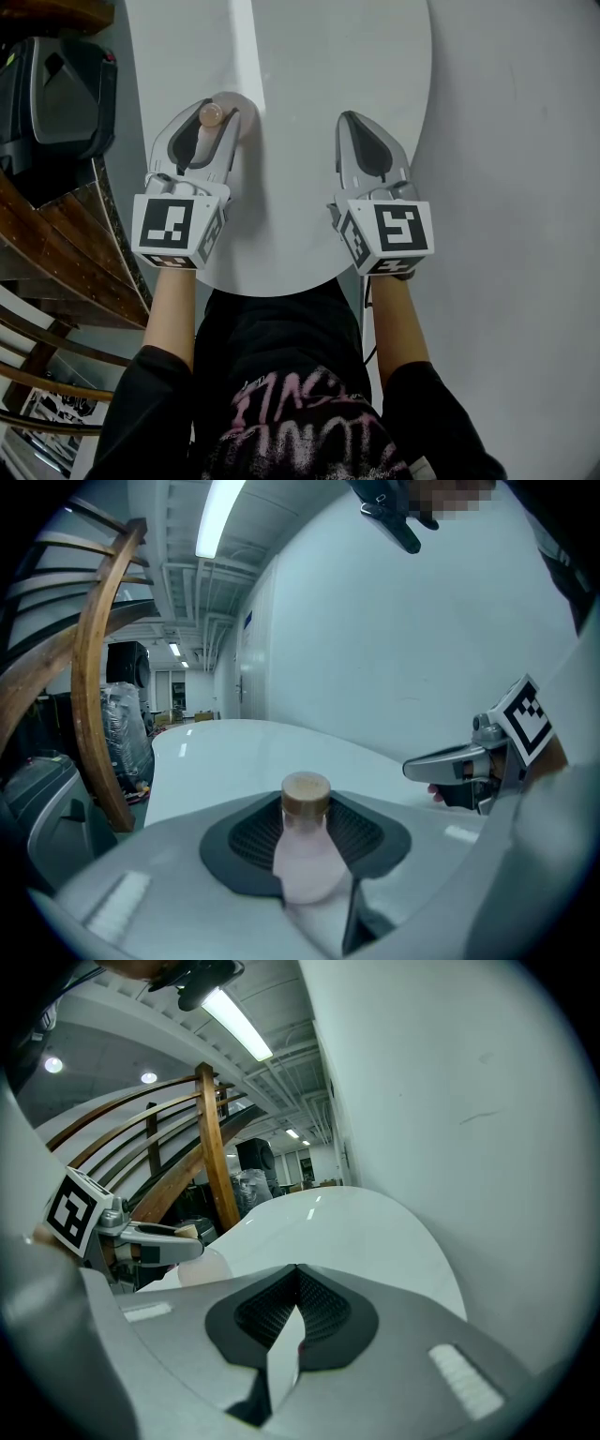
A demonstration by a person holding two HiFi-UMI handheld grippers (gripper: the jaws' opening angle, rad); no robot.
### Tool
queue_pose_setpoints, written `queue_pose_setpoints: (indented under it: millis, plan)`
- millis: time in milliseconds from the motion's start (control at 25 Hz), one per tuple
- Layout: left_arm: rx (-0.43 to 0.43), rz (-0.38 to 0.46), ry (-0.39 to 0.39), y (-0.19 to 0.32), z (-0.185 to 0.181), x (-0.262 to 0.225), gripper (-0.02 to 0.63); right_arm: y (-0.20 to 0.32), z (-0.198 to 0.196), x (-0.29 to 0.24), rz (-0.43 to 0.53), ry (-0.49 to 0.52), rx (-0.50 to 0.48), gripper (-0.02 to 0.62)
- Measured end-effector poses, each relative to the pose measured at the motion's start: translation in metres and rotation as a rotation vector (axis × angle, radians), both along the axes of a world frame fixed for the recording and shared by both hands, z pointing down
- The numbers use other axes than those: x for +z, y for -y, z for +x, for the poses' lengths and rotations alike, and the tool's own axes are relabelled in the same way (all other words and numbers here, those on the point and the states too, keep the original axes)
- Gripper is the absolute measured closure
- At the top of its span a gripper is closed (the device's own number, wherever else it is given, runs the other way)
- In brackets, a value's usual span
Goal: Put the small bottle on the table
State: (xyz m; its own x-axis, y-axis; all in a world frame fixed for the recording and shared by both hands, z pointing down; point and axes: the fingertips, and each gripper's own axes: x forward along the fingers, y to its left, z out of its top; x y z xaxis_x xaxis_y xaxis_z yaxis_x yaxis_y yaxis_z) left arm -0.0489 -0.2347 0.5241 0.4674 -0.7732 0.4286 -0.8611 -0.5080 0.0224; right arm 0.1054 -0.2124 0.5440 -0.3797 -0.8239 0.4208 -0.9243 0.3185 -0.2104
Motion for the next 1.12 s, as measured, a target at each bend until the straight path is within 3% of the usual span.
queue_pose_setpoints:
  millis: [1120]
  plan:
    - [-0.015,0.010,-0.018,-0.001,-0.006,-0.014,0.446,-0.014,0.006,-0.015,0.002,-0.019,0.022,0.581]
